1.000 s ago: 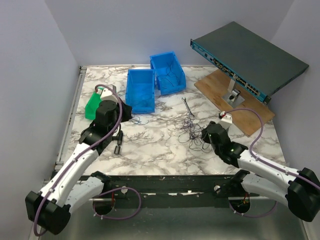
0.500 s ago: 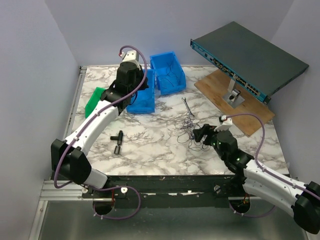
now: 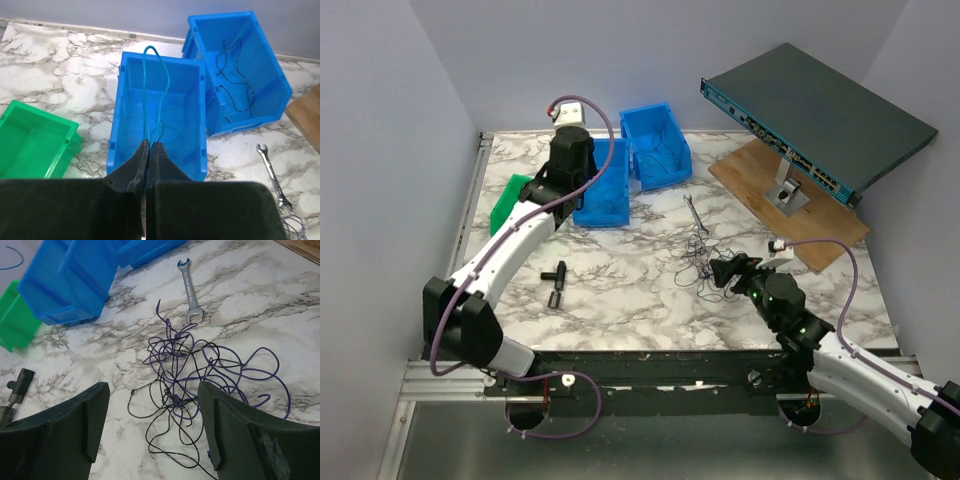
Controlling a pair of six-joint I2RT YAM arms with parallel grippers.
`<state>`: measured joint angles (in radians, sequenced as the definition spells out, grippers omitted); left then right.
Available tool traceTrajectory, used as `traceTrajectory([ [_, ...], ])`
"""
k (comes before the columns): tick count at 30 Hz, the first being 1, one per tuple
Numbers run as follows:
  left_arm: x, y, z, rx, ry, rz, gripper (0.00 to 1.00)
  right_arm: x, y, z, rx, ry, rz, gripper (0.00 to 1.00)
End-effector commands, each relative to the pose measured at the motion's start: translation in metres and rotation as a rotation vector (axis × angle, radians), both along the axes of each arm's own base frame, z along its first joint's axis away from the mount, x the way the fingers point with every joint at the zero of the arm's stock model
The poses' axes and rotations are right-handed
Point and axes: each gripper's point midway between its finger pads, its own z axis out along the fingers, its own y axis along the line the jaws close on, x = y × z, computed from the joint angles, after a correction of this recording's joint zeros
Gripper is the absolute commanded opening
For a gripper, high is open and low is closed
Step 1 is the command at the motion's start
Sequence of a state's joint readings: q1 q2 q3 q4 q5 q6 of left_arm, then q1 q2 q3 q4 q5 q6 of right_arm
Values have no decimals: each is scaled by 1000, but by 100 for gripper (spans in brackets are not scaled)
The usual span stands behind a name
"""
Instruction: Untangle the cables
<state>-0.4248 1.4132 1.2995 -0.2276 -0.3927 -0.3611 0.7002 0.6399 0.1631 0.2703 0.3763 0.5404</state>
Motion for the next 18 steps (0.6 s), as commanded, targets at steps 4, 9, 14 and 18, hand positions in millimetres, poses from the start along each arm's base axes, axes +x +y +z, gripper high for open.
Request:
traceTrajectory([
  [4,61,-1,-28,109,34,12,0,-1,-3,3,10,-31,-7,78],
  [9,81,-9,-57,98,137,-16,70,0,-6,2,11,-29,-23,78],
  [14,63,-17,-58,17,225,-58,99,2,-7,0,5,-21,-35,78],
  [18,26,-28,-49,-72,217,-116,99,5,-10,-4,-3,0,-70,78],
])
